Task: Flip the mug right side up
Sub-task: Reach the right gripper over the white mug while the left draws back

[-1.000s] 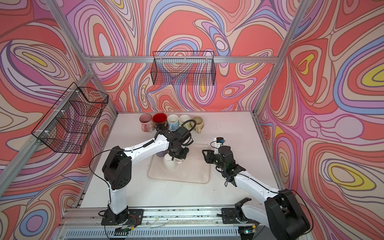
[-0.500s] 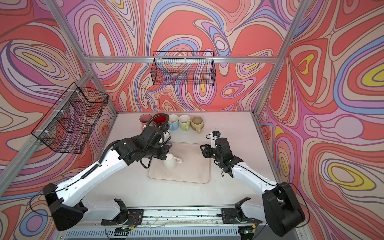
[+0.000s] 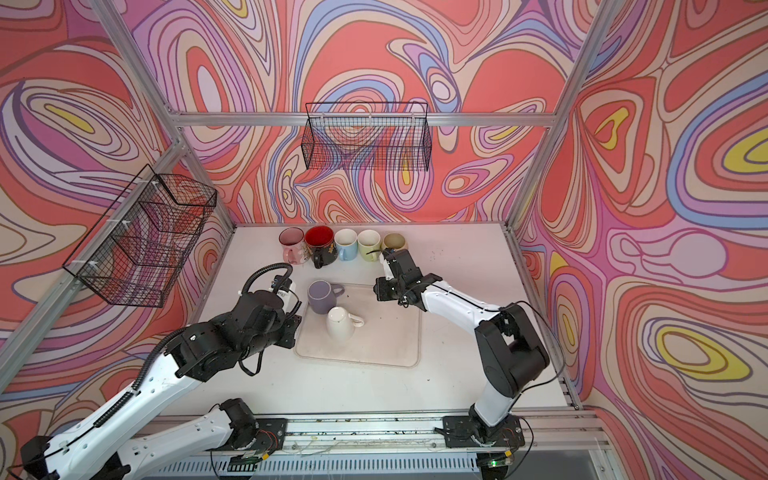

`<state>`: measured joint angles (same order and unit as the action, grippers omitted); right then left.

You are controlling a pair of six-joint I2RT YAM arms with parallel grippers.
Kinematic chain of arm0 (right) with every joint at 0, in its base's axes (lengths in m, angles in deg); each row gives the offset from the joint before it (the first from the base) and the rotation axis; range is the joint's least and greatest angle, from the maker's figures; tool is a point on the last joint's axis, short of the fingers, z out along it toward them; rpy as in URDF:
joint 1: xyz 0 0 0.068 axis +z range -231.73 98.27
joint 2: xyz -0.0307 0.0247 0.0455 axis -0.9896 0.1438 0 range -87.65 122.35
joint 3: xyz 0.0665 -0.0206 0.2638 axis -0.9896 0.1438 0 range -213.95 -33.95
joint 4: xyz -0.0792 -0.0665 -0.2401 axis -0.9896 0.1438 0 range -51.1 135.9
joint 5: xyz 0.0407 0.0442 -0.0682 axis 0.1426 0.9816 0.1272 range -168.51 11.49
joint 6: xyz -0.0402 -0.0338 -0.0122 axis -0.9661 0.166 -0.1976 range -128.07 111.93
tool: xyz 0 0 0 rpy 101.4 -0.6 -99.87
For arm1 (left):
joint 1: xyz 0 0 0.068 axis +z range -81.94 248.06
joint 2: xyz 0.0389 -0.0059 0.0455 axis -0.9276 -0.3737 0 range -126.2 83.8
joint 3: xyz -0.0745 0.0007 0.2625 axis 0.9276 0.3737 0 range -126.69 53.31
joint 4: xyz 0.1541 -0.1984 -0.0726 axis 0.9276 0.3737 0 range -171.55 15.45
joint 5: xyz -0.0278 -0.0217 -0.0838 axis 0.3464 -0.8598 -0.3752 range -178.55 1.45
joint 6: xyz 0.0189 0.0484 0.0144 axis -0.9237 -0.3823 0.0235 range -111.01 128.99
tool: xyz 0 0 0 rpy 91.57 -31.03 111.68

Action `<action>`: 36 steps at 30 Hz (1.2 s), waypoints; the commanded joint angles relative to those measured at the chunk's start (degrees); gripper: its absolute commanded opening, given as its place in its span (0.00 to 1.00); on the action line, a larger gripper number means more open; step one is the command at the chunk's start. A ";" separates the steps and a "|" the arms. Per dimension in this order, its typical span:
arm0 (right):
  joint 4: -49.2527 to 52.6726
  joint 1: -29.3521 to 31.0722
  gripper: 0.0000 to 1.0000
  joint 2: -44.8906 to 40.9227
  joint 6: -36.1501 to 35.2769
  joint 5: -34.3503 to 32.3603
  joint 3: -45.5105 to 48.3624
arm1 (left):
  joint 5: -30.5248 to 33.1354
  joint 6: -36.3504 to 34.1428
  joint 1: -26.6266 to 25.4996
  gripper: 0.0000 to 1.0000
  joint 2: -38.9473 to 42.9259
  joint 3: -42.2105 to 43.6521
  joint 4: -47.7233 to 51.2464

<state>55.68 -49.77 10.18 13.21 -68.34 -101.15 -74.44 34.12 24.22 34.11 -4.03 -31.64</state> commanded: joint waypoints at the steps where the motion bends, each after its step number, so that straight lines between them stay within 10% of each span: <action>1: 5.53 1.08 0.26 3.07 -1.72 -1.81 -4.26 | 3.55 -0.86 0.06 0.32 3.51 2.14 1.57; 10: 9.43 2.00 0.24 10.04 -1.72 -2.91 -10.96 | 1.71 -1.84 0.48 0.49 5.25 4.63 -0.61; 36: 13.24 10.65 0.20 13.45 -1.10 -5.42 -11.60 | -1.46 -2.36 4.28 0.54 6.01 4.80 -1.08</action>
<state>68.25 -40.15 22.85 11.94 -73.10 -113.58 -76.12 32.57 28.05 39.90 0.23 -32.53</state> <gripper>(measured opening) 0.198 0.539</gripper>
